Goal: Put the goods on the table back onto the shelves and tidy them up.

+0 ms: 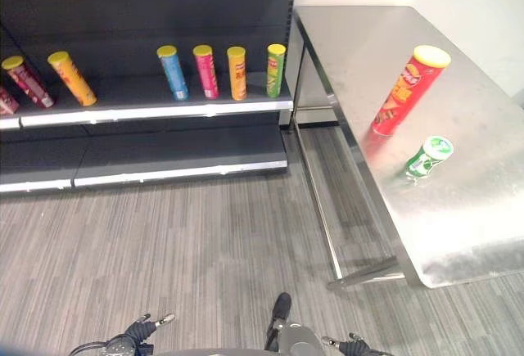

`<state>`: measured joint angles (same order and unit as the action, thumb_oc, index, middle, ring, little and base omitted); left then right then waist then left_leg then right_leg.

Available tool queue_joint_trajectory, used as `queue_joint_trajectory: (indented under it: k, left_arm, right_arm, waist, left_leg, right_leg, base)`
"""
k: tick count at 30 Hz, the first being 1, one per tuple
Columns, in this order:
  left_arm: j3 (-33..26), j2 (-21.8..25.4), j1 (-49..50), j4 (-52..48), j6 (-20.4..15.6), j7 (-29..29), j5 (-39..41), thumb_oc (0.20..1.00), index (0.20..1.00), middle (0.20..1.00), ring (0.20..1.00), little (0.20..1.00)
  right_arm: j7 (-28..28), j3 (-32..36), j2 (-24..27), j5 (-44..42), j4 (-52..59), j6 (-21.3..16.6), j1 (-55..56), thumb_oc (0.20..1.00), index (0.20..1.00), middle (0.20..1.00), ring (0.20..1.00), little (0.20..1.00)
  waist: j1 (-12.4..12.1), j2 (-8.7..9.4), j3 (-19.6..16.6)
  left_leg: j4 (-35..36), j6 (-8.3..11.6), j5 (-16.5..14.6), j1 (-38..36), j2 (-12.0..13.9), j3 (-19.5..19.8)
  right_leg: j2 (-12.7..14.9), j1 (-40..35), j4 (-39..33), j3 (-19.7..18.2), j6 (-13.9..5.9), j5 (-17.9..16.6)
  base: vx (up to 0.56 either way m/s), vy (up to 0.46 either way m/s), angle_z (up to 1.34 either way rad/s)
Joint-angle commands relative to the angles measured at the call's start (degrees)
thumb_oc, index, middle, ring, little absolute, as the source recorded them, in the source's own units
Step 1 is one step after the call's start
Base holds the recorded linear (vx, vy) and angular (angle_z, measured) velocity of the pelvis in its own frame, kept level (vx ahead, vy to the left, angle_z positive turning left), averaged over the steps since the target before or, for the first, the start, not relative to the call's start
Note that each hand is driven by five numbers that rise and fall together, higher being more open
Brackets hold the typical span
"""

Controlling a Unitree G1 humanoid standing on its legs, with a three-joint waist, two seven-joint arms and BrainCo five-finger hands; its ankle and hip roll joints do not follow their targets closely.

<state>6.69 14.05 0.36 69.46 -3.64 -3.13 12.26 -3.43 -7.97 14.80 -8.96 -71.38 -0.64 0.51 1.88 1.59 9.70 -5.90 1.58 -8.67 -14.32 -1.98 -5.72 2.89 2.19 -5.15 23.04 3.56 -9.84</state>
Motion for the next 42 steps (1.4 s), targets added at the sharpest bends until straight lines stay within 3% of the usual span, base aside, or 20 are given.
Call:
queue_joint_trajectory:
  k: [1,3,7,8,9,10,13,17,23,26,27,28,31,32,34,38,40,41,42]
  left_arm:
    - [0.31,1.74,-2.66,-2.08,-1.56,-0.23,-0.43,1.0,1.0,1.0,1.0,1.0]
    - [0.43,1.91,-2.91,-3.05,-1.55,-0.35,0.18,1.0,1.0,1.0,1.0,1.0]
    - [0.43,1.91,-2.91,-3.05,-1.55,-0.35,0.18,1.0,1.0,1.0,1.0,1.0]
    - [1.19,1.81,-4.07,-3.72,-1.26,-0.83,0.9,1.0,1.0,1.0,1.0,1.0]
    - [1.38,1.42,-3.95,-3.27,-1.42,-0.65,0.64,1.0,1.0,1.0,1.0,1.0]
    - [1.57,1.34,-3.86,-3.03,-1.43,-0.7,0.36,1.0,1.0,1.0,1.0,1.0]
    - [1.98,0.78,-3.59,-1.63,-1.52,-0.78,-0.17,1.0,1.0,1.0,1.0,1.0]
    - [2.06,0.29,-3.09,-0.68,-1.82,-0.85,-0.08,1.0,1.0,1.0,1.0,1.0]
    - [-0.01,1.86,-2.36,-0.66,-2.07,-0.75,0.69,1.0,1.0,1.0,1.0,1.0]
    - [-1.81,3.88,-1.91,-0.82,-2.21,-0.45,0.63,1.0,1.0,1.0,1.0,1.0]
    - [-1.8,3.88,-1.91,-0.82,-2.21,-0.45,0.63,1.0,1.0,1.0,1.0,1.0]
    - [-2.34,4.6,-2.05,-0.31,-2.3,-0.16,-0.29,1.0,1.0,1.0,1.0,1.0]
    - [-2.3,4.53,-2.16,-0.16,-2.26,-0.24,-0.49,1.0,1.0,1.0,1.0,1.0]
    - [-2.25,4.59,-2.45,-0.01,-2.25,-0.47,-1.1,1.0,1.0,1.0,1.0,1.0]
    - [-2.04,4.14,-2.95,0.26,-2.23,-0.94,-1.23,1.0,1.0,1.0,1.0,1.0]
    - [-2.15,2.92,-1.84,0.46,-2.44,-1.44,-1.86,1.0,1.0,1.0,1.0,1.0]
    - [-2.62,2.53,-0.85,0.22,-2.42,-1.06,-2.32,1.0,1.0,1.0,1.0,1.0]
    - [-2.62,2.53,-0.79,0.19,-2.41,-1.06,-2.34,1.0,1.0,1.0,1.0,1.0]
    - [-2.71,2.46,0.29,-0.87,-2.44,-0.4,-2.6,1.0,1.0,1.0,1.0,1.0]
  right_arm:
    - [-0.29,-0.75,1.17,-0.18,-1.7,-0.24,-1.56,1.0,1.0,1.0,1.0,1.0]
    - [-0.33,-1.19,1.4,-0.17,-1.57,-0.26,-1.69,1.0,1.0,1.0,1.0,1.0]
    - [-0.33,-1.2,1.4,-0.17,-1.57,-0.26,-1.68,1.0,1.0,1.0,1.0,1.0]
    - [-0.67,-0.79,2.43,-0.96,-1.8,0.18,-2.48,1.0,1.0,1.0,1.0,1.0]
    - [-0.46,-1.23,2.53,-0.42,-1.92,0.3,-2.29,1.0,1.0,1.0,1.0,1.0]
    - [-0.39,-1.47,2.69,0.03,-2.02,0.3,-2.22,1.0,1.0,1.0,1.0,1.0]
    - [-0.75,-1.85,3.1,2.21,-3.64,0.55,-1.84,1.0,1.0,1.0,1.0,1.0]
    - [-1.85,2.29,3.15,0.84,-5.65,0.61,-0.22,1.0,1.0,1.0,1.0,1.0]
    - [-2.71,9.61,5.89,-4.44,-7.07,0.38,0.73,1.0,1.0,1.0,1.0,1.0]
    - [-3.49,18.35,11.61,-9.06,-9.39,0.15,3.22,1.0,1.0,1.0,1.0,1.0]
    - [-3.49,18.35,11.62,-9.06,-9.39,0.15,3.22,1.0,1.0,1.0,1.0,1.0]
    - [-4.25,26.45,18.06,-11.35,-13.12,0.47,6.3,1.0,1.0,1.0,1.0,1.0]
    - [-4.58,28.87,20.21,-11.77,-14.5,0.54,7.25,1.0,1.0,1.0,1.0,1.0]
    - [-5.67,33.54,25.46,-12.28,-16.12,0.84,8.13,1.0,1.0,1.0,1.0,1.0]
    - [-7.24,38.57,30.3,-13.97,-15.08,0.14,8.51,1.0,1.0,1.0,1.0,1.0]
    - [-11.9,44.99,36.78,-14.9,3.55,-4.74,8.47,1.0,1.0,1.0,1.0,1.0]
    - [-13.28,45.11,37.89,-12.04,16.3,-6.88,8.76,1.0,1.0,1.0,1.0,1.0]
    - [-13.47,45.26,37.66,-11.86,16.77,-6.65,8.96,1.0,1.0,1.0,1.0,1.0]
    - [-12.44,43.61,38.53,-9.88,31.12,-9.21,7.4,1.0,1.0,1.0,1.0,1.0]
  waist:
    - [0.01,0.91,1.66]
    - [-0.28,1.56,3.07]
    - [-0.21,1.58,2.98]
    - [-0.73,2.18,6.44]
    - [-0.94,2.38,6.45]
    - [-1.13,2.44,6.18]
    - [-2.62,0.32,5.54]
    - [-0.41,-1.31,3.28]
    - [0.65,-1.0,1.91]
    - [1.63,-0.19,1.13]
    - [1.62,-0.19,1.14]
    - [2.38,0.53,0.42]
    - [2.42,0.56,0.23]
    - [2.74,0.96,-0.18]
    - [2.97,1.19,-0.26]
    - [3.25,1.62,-0.5]
    - [3.28,1.71,-0.72]
    - [3.28,1.7,-0.76]
    - [2.89,1.7,-0.94]
  left_leg:
    - [-3.61,4.85,1.11,4.89,7.8,-0.59]
    - [-16.17,5.09,4.69,11.14,7.77,1.02]
    - [-16.17,5.09,4.72,11.26,7.73,1.08]
    - [-29.29,4.35,7.81,20.34,8.38,2.26]
    - [-21.82,3.71,5.35,21.78,8.56,1.28]
    - [-16.15,3.47,4.76,21.21,8.09,1.31]
    - [2.45,4.47,9.12,19.27,7.11,7.56]
    - [9.5,4.56,10.37,14.22,7.53,6.18]
    - [10.9,3.71,8.92,10.75,7.15,1.87]
    - [10.9,3.14,7.62,9.28,6.76,0.19]
    - [10.9,3.14,7.61,9.26,6.76,0.18]
    - [10.9,2.85,6.72,8.42,6.39,-0.24]
    - [10.9,2.79,6.54,8.19,6.28,-0.25]
    - [10.9,2.67,6.21,7.94,6.01,-0.35]
    - [10.9,2.59,5.92,7.76,5.84,-0.32]
    - [10.9,2.43,5.39,7.35,5.68,-0.66]
    - [10.9,2.34,5.25,7.14,5.68,-0.93]
    - [10.9,2.34,5.23,7.13,5.69,-0.93]
    - [10.9,2.38,5.14,6.93,5.79,-1.01]
  right_leg:
    - [1.62,-2.4,1.28,-0.94,-9.29,7.59]
    - [1.14,-3.74,1.03,-1.53,-7.54,8.73]
    - [1.18,-3.65,1.05,-1.47,-7.54,8.74]
    - [0.71,-5.99,0.45,-2.97,-5.98,10.56]
    - [1.64,-6.58,0.15,-4.37,-7.13,10.94]
    - [2.24,-6.45,0.15,-4.93,-7.86,10.99]
    - [1.47,-7.41,0.15,-7.61,-8.73,11.94]
    - [2.15,-7.44,0.15,-9.23,-9.54,11.55]
    - [3.31,-7.25,0.15,-11.9,-11.05,10.27]
    - [4.07,-7.66,0.34,-12.96,-11.99,9.88]
    - [4.07,-7.67,0.34,-12.97,-11.99,9.88]
    - [4.59,-8.11,0.47,-13.2,-12.71,9.89]
    - [4.77,-8.23,0.51,-13.1,-12.93,9.83]
    - [5.19,-8.48,0.58,-12.9,-13.33,9.74]
    - [5.44,-8.58,0.64,-12.83,-13.7,9.71]
    - [5.86,-8.4,0.72,-13.0,-14.09,9.57]
    - [5.97,-8.29,0.69,-13.13,-14.11,9.47]
    - [5.96,-8.29,0.7,-13.13,-14.12,9.49]
    - [6.06,-8.4,0.64,-12.95,-14.05,9.52]
  base:
    - [0.2,-0.166,-0.42]
    - [0.07,-0.111,-0.28]
    - [0.02,-0.033,-0.29]
    - [0.16,0.0,-0.07]
    - [0.2,0.059,0.04]
    - [0.19,0.215,-0.21]
    - [0.17,0.21,-0.73]
    - [0.12,0.216,-0.45]
    - [0.07,0.149,-0.46]
    - [0.06,0.105,-0.3]
    - [0.07,0.12,-0.2]
    - [0.05,0.083,-0.07]
    - [0.04,0.065,-0.04]
    - [0.04,0.067,-0.05]
    - [0.02,0.067,-0.04]
    - [0.0,0.038,-0.03]
    - [0.01,0.013,-0.11]
    - [0.0,-0.001,-0.06]
    - [0.0,0.0,0.0]
